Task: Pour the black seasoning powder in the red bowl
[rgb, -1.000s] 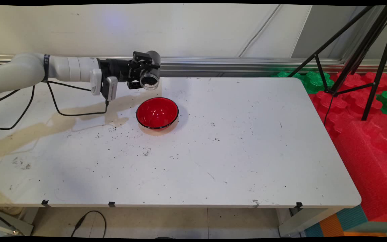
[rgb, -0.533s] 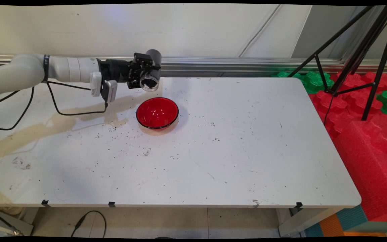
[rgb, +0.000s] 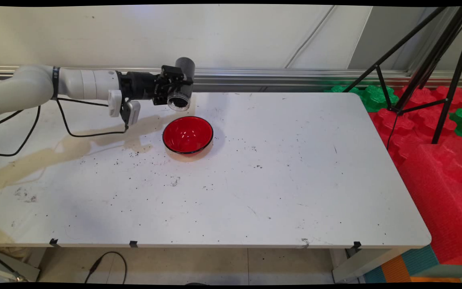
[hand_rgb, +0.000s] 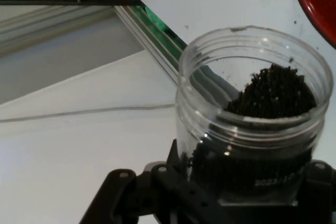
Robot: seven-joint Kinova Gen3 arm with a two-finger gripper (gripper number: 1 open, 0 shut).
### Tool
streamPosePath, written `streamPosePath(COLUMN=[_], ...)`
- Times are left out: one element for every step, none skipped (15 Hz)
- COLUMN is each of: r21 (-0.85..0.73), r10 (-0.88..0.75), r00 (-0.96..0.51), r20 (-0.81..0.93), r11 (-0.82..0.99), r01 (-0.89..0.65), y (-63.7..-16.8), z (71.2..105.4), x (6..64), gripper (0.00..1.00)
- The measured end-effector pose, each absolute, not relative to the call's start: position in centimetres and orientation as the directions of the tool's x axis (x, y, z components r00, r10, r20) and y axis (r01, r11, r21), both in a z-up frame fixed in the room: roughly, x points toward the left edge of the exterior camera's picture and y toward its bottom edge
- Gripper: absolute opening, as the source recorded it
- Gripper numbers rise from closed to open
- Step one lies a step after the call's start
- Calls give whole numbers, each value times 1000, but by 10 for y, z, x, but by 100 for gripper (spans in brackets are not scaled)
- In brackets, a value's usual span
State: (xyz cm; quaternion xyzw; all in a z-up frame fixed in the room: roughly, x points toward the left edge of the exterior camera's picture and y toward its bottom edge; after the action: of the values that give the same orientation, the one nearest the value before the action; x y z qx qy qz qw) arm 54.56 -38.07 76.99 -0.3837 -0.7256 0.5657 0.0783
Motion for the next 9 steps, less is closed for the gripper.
streamPosePath(r21=[-879, -876, -872, -869, -865, -862, -859, -856, -853], r10=[646, 647, 648, 649, 649, 649, 650, 649, 649], r00=[-690, -684, -678, -673, -667, -662, -657, -653, -649], r20=[-327, -337, -346, -355, -366, -373, -382, -389, -396], r11=[60, 51, 44, 36, 27, 20, 13, 7, 1], r01=[473, 480, 487, 493, 501, 506, 512, 517, 522], y=[-380, -380, -380, -379, -379, -379, -378, -378, -378], z=[770, 770, 770, 770, 769, 769, 769, 769, 769], x=[545, 544, 544, 543, 542, 542, 542, 541, 541], gripper=[0, 0, 0, 0, 0, 0, 0, 0, 0])
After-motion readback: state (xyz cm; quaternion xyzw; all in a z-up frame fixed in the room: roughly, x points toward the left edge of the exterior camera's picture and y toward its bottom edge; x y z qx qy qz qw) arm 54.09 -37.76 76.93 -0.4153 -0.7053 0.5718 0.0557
